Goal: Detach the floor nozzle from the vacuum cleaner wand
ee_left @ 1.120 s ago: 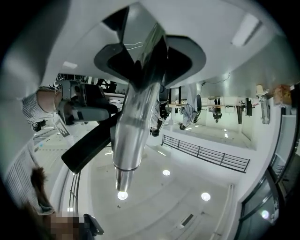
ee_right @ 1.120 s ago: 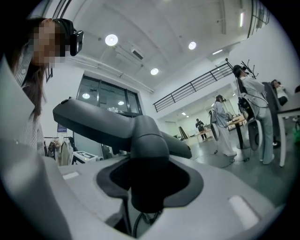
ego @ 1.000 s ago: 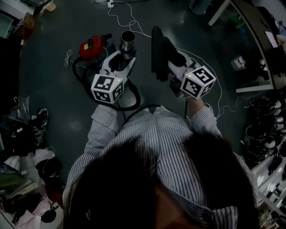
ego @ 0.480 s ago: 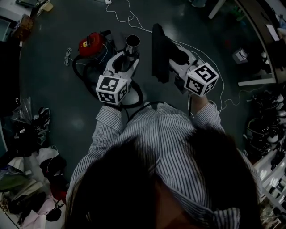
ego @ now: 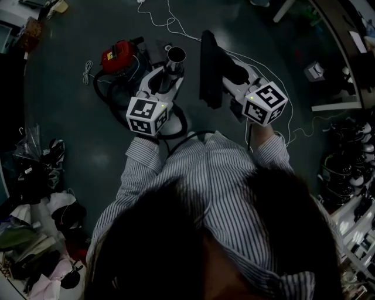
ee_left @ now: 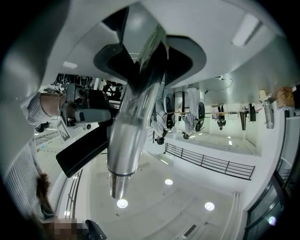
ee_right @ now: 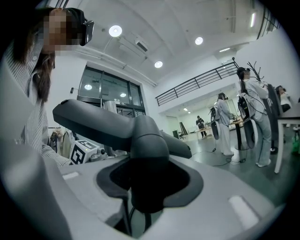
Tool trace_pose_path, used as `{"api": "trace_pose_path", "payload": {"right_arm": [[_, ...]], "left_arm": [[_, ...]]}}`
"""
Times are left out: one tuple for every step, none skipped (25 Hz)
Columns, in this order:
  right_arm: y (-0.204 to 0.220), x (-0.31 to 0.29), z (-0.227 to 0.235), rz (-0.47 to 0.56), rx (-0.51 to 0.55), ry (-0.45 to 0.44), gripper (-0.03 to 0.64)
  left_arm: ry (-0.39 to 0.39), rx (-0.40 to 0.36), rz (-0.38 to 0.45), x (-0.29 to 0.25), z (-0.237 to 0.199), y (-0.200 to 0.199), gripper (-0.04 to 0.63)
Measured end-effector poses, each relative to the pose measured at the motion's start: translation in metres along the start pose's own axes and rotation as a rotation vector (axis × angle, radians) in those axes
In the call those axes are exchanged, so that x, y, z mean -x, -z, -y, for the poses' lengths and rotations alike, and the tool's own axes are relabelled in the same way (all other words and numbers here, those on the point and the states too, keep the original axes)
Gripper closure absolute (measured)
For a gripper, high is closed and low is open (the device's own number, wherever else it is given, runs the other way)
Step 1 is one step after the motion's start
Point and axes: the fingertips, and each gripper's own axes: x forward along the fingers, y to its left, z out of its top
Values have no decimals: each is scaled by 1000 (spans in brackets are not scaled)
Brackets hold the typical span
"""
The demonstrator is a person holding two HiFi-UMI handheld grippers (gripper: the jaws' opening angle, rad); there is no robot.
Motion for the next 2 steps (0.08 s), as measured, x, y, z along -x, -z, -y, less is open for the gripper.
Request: {"api": "trace_pose_path", "payload": {"right_arm": [[-1, -1, -1, 0, 4, -2, 460], [-1, -2, -1, 1, 7, -5, 460]], "left_arm": [[4, 3, 2, 0, -1, 0, 399], [7, 7, 3, -1, -1, 0, 399]]}}
